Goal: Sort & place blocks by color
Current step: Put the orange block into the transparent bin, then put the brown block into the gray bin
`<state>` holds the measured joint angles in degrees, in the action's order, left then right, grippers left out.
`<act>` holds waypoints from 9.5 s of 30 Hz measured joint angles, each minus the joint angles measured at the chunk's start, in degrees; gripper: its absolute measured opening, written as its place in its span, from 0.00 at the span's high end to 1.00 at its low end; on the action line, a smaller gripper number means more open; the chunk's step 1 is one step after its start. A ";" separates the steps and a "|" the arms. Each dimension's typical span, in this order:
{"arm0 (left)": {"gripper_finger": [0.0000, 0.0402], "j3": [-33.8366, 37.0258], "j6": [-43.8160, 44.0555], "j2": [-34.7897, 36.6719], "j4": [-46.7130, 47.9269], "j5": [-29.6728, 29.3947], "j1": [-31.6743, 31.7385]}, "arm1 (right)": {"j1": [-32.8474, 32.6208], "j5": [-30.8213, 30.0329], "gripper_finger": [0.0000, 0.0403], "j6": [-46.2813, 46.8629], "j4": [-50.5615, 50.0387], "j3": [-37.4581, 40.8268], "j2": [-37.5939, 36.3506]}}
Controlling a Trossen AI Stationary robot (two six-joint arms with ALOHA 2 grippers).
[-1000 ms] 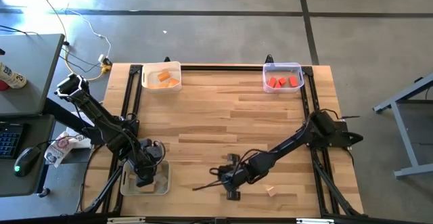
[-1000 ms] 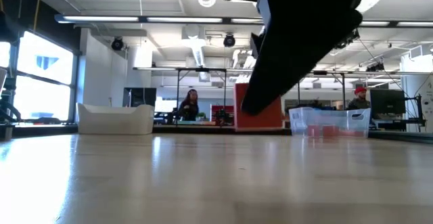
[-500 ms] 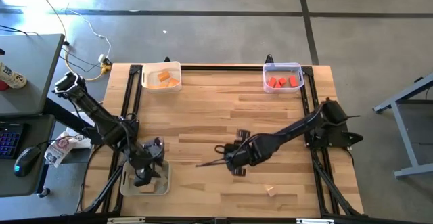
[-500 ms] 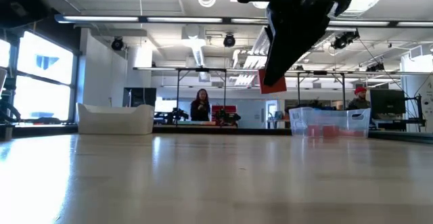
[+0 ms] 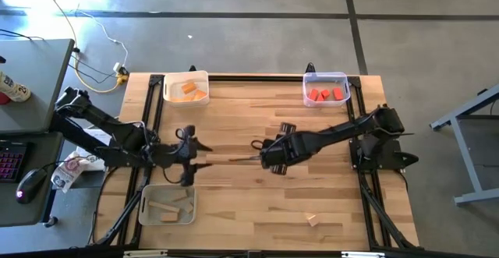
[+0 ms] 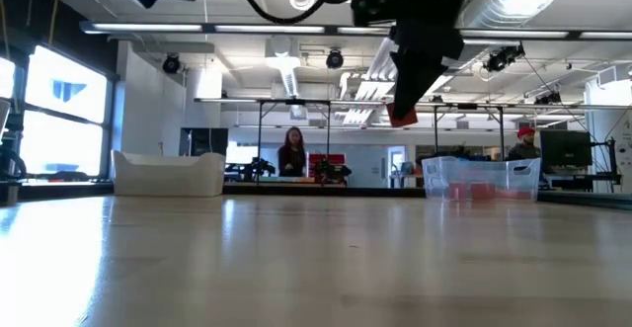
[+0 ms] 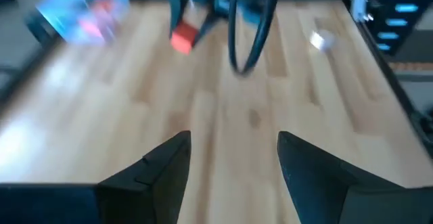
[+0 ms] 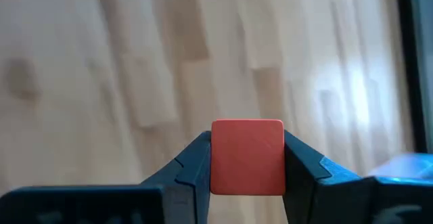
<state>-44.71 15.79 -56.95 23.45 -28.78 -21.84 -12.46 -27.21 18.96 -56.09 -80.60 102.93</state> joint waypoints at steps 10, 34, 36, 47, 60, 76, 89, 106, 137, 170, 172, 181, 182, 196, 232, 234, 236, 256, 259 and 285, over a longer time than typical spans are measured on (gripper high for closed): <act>0.48 0.00 -13.41 0.00 -5.37 -0.70 8.44 | 6.91 -2.86 0.74 -2.54 -5.23 0.00 -2.88; 0.48 0.00 -16.48 -0.04 -1.40 3.21 19.25 | 26.44 -10.30 0.74 -4.01 -14.12 4.52 -5.39; 0.48 0.00 -16.45 -0.04 -1.40 4.19 19.25 | 27.84 -11.51 0.74 -3.63 -13.51 7.75 -7.49; 0.48 0.02 -14.48 -0.04 -1.96 5.41 19.25 | 36.46 -8.38 0.74 -6.06 4.90 22.52 -23.56; 0.48 0.02 -16.29 -0.04 -5.61 5.57 19.25 | 47.27 2.19 0.74 -11.41 31.88 31.74 -27.53; 0.48 0.04 -16.02 -0.04 -4.89 5.77 19.25 | 54.89 7.46 0.74 -3.37 29.08 31.82 -21.02; 0.48 0.02 -15.94 -0.04 -4.82 5.75 19.25 | 55.66 5.58 0.44 -3.85 24.72 29.90 -20.54; 0.48 0.04 -16.00 -0.04 -4.80 5.64 19.25 | 42.30 11.88 0.47 3.53 5.46 24.72 -20.62; 0.48 0.04 -17.97 -0.04 -4.80 5.66 19.23 | -4.01 31.47 0.47 32.46 2.04 24.72 -20.62; 0.48 0.04 -15.80 -0.04 -5.81 5.66 19.23 | -35.78 19.33 0.47 24.11 20.48 24.72 -17.66; 0.48 0.04 -15.80 -0.04 -6.48 5.66 19.24 | -36.41 19.28 0.47 23.65 20.25 24.72 -16.15; 0.48 0.04 -15.84 -0.04 -7.16 5.67 19.25 | -37.34 20.68 0.47 22.46 23.68 24.72 -9.36; 0.48 0.04 -15.95 -0.04 -7.16 5.68 19.24 | -37.48 20.90 0.47 22.05 24.43 24.72 -8.74; 0.48 0.04 -15.98 -0.04 -7.23 5.69 19.25 | -37.84 21.74 0.47 20.36 27.22 24.72 -3.78; 0.48 0.04 -21.66 -0.04 -7.22 5.70 19.25 | -14.65 12.56 0.75 19.75 31.83 24.74 -3.18; 0.48 0.04 -20.75 -0.04 -7.20 5.68 19.25 | -11.90 12.45 0.75 17.55 33.09 24.74 -3.18; 0.48 0.04 -20.69 -0.04 -7.08 5.67 19.23 | -9.31 12.40 0.74 14.62 34.68 24.74 -3.18; 0.48 0.04 -7.96 -0.04 -7.01 5.77 31.10 | 6.33 12.71 0.74 -19.75 56.83 24.74 -3.25; 0.48 0.04 -5.62 -0.04 -7.03 8.14 34.32 | 7.23 12.73 0.74 -24.02 60.32 24.72 -3.27; 0.48 0.03 18.47 -0.04 -12.21 51.14 48.56 | 8.85 15.17 0.74 -54.64 99.06 24.72 -3.27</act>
<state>-44.68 34.26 -56.99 11.24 22.36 26.72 -3.62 -12.04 -35.68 42.97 -55.88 99.66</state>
